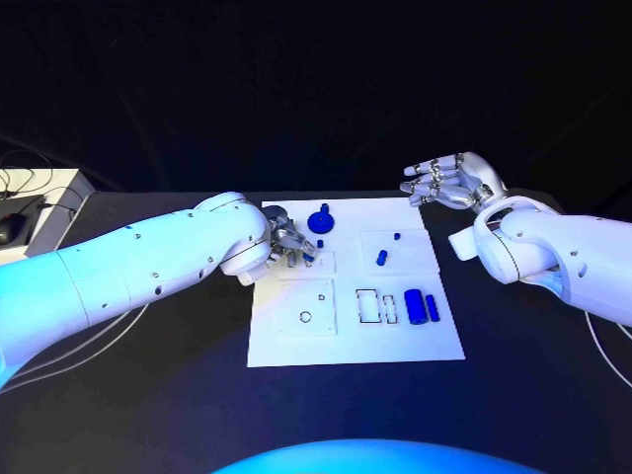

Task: Assemble the parts on the task board

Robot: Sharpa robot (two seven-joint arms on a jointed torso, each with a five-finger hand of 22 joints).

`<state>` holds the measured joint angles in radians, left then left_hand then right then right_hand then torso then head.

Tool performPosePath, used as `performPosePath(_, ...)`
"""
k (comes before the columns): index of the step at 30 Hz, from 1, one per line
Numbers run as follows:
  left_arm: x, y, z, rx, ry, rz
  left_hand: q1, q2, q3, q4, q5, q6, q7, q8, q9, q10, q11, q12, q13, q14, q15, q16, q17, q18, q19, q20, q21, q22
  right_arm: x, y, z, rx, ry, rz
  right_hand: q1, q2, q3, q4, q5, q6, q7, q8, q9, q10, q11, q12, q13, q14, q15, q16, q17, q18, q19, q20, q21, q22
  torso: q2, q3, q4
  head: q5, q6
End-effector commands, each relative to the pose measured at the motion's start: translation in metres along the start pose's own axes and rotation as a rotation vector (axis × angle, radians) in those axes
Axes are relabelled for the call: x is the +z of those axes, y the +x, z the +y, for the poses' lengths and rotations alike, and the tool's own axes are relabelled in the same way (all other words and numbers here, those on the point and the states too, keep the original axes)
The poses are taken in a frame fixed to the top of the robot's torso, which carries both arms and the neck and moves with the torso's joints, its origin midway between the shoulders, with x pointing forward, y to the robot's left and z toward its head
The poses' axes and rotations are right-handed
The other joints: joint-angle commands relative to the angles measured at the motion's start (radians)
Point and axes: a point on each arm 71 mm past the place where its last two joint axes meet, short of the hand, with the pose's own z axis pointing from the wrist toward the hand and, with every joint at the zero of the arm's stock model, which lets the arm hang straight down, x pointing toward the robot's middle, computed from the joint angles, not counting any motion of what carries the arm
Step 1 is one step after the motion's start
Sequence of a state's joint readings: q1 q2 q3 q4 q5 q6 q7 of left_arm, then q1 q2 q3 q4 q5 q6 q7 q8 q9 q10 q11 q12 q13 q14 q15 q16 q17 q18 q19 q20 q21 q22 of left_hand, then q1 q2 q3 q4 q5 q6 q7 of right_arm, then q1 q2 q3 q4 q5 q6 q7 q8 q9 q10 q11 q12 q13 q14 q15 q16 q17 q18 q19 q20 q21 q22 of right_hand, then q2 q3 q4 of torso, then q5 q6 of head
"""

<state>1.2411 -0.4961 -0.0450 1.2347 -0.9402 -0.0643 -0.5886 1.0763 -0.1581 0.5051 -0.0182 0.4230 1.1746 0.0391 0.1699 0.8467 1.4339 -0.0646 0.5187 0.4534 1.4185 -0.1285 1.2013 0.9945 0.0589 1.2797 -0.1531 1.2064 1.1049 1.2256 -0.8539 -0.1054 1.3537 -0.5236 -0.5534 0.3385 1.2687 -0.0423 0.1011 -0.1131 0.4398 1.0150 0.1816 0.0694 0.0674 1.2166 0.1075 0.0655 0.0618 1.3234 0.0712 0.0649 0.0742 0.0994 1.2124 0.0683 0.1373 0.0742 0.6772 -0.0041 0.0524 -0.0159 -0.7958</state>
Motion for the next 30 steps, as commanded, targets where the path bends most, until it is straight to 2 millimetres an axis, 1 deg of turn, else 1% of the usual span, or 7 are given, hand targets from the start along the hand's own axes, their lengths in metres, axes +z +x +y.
performPosePath(1,0.0007,0.0016,-0.0009,0.025,-0.006,0.005,0.022,0.017,0.05,-0.056,-0.002,0.087,-0.077,0.009,0.155,0.067,-0.032,0.003,-0.002,-0.001,-0.005,0.006,-0.001,-0.01,0.009,0.0,-0.006,0.002,-0.0001,0.0014,0.0012,0.006,-0.012,0.009,-0.008,-0.006,0.003,0.003,0.003,-0.008,0.0,-0.003,0.0,-0.007,0.002,-0.003,-0.001,-0.006,-0.002,-0.002,-0.001,0.005,-0.009,0.0,0.006,-0.001,0.0,0.0005,-0.0004,-0.002,-0.002)
performPosePath(12,0.0022,0.0023,-0.0004,0.061,-0.012,0.0,0.022,0.019,0.049,-0.056,-0.003,0.086,-0.078,0.013,0.157,0.068,-0.032,0.006,-0.004,0.0,-0.005,0.008,0.0,-0.011,0.01,0.0,-0.006,0.004,-0.0004,0.0015,0.0012,0.01,-0.011,0.011,-0.011,-0.005,0.002,0.006,0.005,-0.007,0.0,-0.003,0.0,-0.007,0.002,-0.003,-0.001,-0.006,-0.002,-0.002,-0.001,0.005,-0.009,0.0,0.006,-0.001,0.001,0.0002,0.0011,-0.003,-0.006)
performPosePath(13,0.0025,0.0029,-0.0005,0.065,-0.012,0.0,0.023,0.02,0.048,-0.056,-0.003,0.082,-0.078,0.019,0.159,0.067,-0.032,0.009,-0.009,-0.002,-0.005,0.009,-0.002,-0.011,0.01,0.0,-0.007,0.007,-0.0004,0.0016,0.0013,0.01,-0.011,0.011,-0.012,-0.004,0.001,0.008,0.007,-0.007,0.0,-0.003,0.0,-0.007,0.002,-0.003,-0.001,-0.006,-0.002,-0.002,-0.001,0.005,-0.009,0.0,0.006,-0.001,0.001,-0.0004,0.0006,-0.003,-0.006)
performPosePath(16,0.003,0.0043,-0.0002,0.072,-0.013,0.004,0.022,0.02,0.048,-0.056,-0.004,0.082,-0.078,0.019,0.159,0.067,-0.032,0.009,-0.01,-0.002,-0.005,0.008,-0.003,-0.011,0.01,0.0,-0.007,0.008,-0.0005,0.002,0.0015,0.012,-0.011,0.013,-0.012,-0.004,0.001,0.008,0.007,-0.007,0.0,-0.003,0.0,-0.007,0.002,-0.003,-0.001,-0.006,-0.002,-0.002,-0.001,0.005,-0.009,0.0,0.006,-0.001,0.001,-0.0003,-0.0002,-0.003,-0.008)
performPosePath(18,0.0033,0.0046,0.0004,0.075,-0.015,0.006,0.022,0.02,0.047,-0.055,-0.005,0.08,-0.077,0.02,0.158,0.066,-0.032,0.01,-0.011,-0.002,-0.005,0.008,-0.004,-0.011,0.01,0.0,-0.007,0.008,-0.0006,0.0021,0.0016,0.012,-0.011,0.014,-0.012,-0.004,0.001,0.008,0.007,-0.007,0.0,-0.003,0.0,-0.007,0.002,-0.003,-0.001,-0.006,-0.002,-0.002,-0.001,0.005,-0.009,0.0,0.006,-0.001,0.002,-0.0011,-0.0005,-0.004,-0.009)
performPosePath(24,0.0054,0.0042,0.0032,0.084,-0.023,0.004,0.022,0.023,0.045,-0.054,-0.006,0.077,-0.077,0.024,0.159,0.064,-0.031,0.012,-0.013,-0.002,-0.004,0.007,-0.007,-0.011,0.01,0.0,-0.009,0.009,-0.0007,0.0025,0.0019,0.014,-0.011,0.015,-0.014,-0.004,0.0,0.01,0.009,-0.007,0.0,-0.003,0.0,-0.006,0.002,-0.003,-0.001,-0.005,-0.001,-0.002,-0.001,0.005,-0.009,0.001,0.006,-0.001,0.001,0.0007,0.0,-0.005,-0.01)
performPosePath(30,0.0067,0.0046,0.0054,0.086,-0.028,0.005,0.022,0.023,0.044,-0.054,-0.006,0.076,-0.077,0.025,0.159,0.064,-0.032,0.013,-0.014,-0.002,-0.005,0.008,-0.007,-0.011,0.01,0.0,-0.009,0.01,-0.001,0.0026,0.002,0.016,-0.011,0.018,-0.014,-0.004,0.0,0.01,0.009,-0.007,0.0,-0.003,0.0,-0.006,0.002,-0.003,-0.001,-0.005,-0.001,-0.002,-0.001,0.005,-0.009,0.001,0.006,-0.001,0.001,-0.0009,0.0005,-0.008,-0.014)
